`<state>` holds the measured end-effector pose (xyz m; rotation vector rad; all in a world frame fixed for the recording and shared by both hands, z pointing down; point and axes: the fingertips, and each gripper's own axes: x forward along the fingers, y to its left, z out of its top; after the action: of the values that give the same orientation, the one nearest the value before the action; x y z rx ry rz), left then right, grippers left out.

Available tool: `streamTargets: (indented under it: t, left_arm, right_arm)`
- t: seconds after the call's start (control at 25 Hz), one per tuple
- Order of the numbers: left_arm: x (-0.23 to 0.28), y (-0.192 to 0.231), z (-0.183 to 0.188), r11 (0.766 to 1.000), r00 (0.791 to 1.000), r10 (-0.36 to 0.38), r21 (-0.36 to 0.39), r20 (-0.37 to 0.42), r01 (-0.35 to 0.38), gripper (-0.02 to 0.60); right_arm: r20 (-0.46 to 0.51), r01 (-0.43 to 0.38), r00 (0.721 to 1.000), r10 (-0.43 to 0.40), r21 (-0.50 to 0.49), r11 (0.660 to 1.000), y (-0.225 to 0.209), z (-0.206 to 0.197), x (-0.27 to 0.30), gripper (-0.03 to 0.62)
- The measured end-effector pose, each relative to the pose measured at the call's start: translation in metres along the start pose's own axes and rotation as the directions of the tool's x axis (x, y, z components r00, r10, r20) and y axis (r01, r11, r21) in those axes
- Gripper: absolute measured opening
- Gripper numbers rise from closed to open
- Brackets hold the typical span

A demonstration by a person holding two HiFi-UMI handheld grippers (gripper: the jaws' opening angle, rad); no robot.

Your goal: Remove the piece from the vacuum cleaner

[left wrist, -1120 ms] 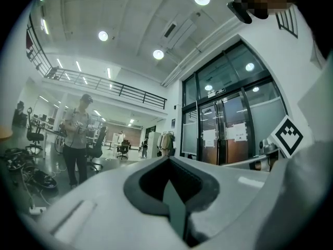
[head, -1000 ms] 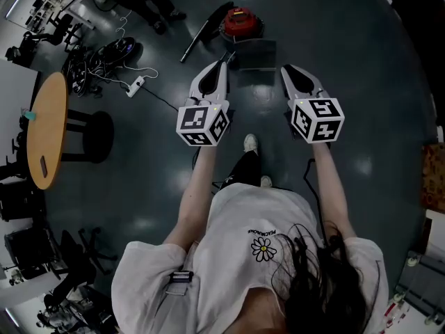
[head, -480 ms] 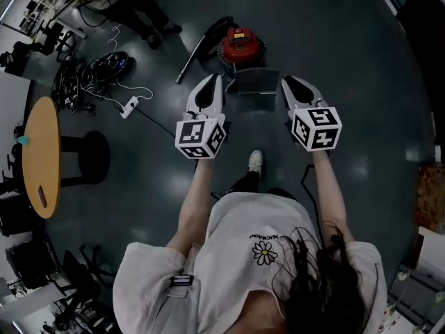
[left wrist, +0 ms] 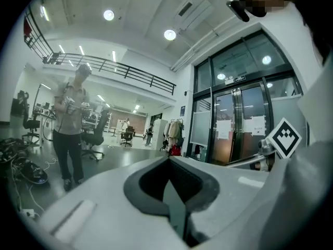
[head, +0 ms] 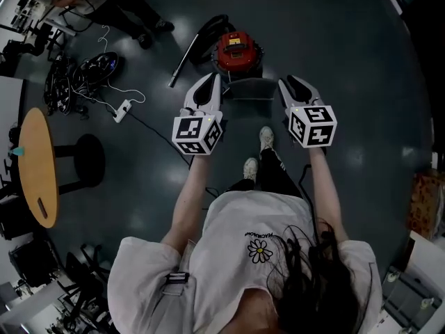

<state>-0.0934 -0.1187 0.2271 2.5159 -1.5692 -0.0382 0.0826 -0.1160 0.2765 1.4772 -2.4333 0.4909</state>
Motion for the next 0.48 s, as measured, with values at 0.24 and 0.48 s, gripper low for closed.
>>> streamTargets:
  t: [0.24,0.48]
  left_arm:
    - [0.064,0.017,-0.014,0.999,0.999,0.031,0.014,-0.033,-0.031,0.002]
    - [0.129,0.046,-0.050,0.995,0.992,0.096,0.002,-0.086,-0.096,0.002]
  right_arm:
    - [0.005,-0.073,0.997,0.073,-0.054,0.996,-0.034,0.033,0.066,0.109]
    - [-0.107,-0.153,0.985,0.137,-0.161,0.975,-0.067,0.011,0.135,0.135]
